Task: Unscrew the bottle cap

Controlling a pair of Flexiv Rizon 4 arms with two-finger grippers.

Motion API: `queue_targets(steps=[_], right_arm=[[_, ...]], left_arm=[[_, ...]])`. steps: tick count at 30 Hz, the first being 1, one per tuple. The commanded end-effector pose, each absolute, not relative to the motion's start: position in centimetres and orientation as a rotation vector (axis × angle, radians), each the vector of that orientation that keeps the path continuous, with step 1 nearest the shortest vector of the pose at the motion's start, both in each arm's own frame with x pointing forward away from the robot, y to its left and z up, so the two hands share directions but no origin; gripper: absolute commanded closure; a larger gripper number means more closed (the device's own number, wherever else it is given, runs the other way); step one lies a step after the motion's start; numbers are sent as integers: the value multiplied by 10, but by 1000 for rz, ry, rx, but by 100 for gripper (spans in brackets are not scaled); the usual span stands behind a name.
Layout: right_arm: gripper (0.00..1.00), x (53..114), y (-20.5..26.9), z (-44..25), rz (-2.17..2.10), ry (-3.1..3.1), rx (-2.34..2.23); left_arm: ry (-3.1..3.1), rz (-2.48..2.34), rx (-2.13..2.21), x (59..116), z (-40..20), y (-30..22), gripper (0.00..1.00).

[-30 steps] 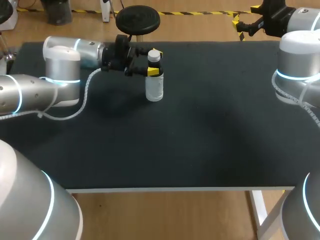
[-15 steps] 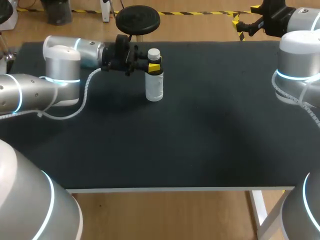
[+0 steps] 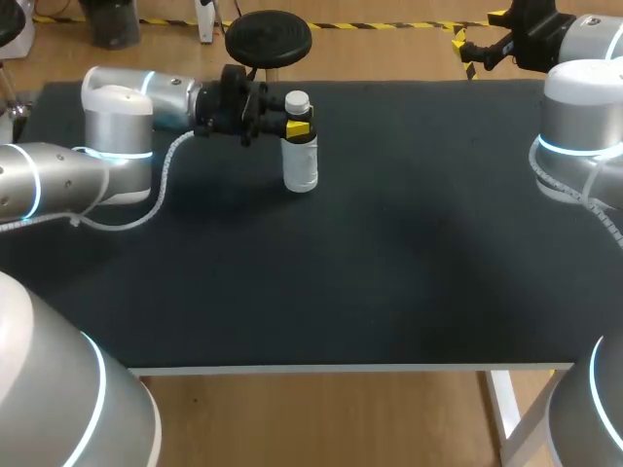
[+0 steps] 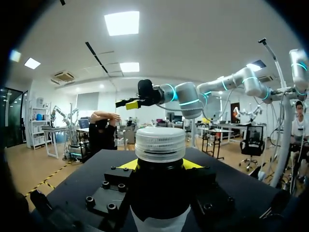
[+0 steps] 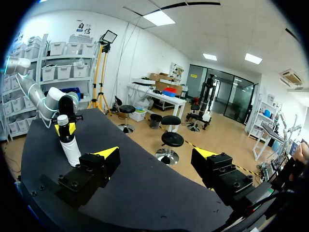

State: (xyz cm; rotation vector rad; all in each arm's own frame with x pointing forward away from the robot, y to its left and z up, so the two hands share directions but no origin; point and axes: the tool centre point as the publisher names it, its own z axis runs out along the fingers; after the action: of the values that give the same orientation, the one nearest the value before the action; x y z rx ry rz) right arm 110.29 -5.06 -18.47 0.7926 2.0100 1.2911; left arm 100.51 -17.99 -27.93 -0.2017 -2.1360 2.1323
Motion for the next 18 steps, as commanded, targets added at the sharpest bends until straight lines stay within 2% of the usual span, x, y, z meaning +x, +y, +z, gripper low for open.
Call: queue_targets(steps=[1,18], right_arm=[[0,1103,-51,-185,1292,2010,792],[0,1103,-51,-185,1292,2010,792]], left_arm=[[-2135,2125,-219,1006,-281,-179,100],[-2133,2103,-241,1004,-287,-177,100]])
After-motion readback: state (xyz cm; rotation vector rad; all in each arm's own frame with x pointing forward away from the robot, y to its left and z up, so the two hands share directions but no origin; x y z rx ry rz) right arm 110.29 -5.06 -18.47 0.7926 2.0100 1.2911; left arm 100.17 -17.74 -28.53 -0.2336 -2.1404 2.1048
